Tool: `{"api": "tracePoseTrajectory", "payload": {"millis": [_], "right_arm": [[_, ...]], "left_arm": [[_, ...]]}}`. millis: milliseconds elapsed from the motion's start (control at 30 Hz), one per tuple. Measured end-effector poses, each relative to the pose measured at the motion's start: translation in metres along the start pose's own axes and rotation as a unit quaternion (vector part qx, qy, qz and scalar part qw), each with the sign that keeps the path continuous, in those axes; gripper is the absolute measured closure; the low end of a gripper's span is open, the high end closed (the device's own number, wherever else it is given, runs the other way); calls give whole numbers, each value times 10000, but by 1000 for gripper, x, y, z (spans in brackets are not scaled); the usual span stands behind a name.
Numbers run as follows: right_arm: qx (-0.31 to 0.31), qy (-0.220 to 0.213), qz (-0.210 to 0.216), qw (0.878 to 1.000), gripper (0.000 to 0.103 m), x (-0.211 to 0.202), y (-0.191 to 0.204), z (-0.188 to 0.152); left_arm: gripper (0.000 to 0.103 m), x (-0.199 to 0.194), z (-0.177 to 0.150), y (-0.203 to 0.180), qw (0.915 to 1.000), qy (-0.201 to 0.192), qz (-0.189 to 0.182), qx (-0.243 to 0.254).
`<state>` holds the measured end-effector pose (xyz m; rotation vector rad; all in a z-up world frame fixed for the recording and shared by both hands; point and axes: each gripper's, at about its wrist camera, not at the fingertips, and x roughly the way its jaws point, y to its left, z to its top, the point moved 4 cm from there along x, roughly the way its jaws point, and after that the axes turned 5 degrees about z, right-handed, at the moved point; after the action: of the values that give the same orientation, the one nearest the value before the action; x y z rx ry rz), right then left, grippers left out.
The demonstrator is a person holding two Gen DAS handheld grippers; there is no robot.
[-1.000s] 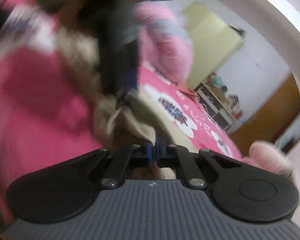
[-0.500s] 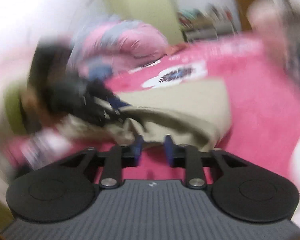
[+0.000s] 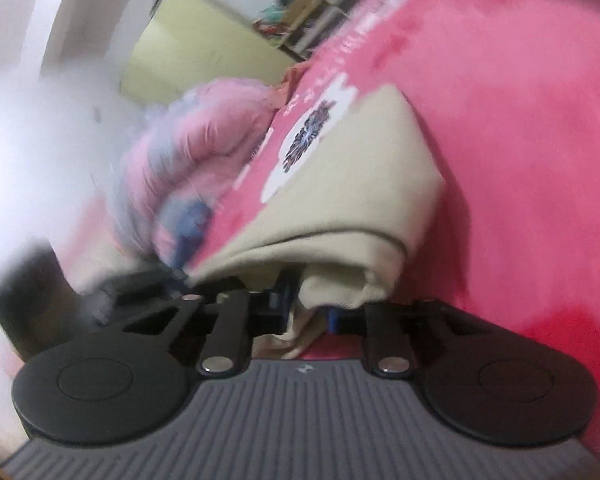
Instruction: Fold clothes
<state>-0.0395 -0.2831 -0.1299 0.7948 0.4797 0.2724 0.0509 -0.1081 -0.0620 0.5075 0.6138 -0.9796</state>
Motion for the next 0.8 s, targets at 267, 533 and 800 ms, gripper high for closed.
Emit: {"api": "tracePoseTrajectory", "payload": {"millis": [267, 533, 800], "right_arm": [[-3966, -789, -1558, 9012, 98, 25, 66, -24], [-4511, -879, -1712, 8715, 98, 44, 65, -16], [-3660, -1008, -1043, 9193, 98, 9, 53, 0]], "left_arm": [[93, -4, -6, 2, 9997, -101, -229, -18], [62, 3, 3, 9, 9988, 90, -282, -401], [63, 26, 12, -10, 9993, 364, -38, 29]]}}
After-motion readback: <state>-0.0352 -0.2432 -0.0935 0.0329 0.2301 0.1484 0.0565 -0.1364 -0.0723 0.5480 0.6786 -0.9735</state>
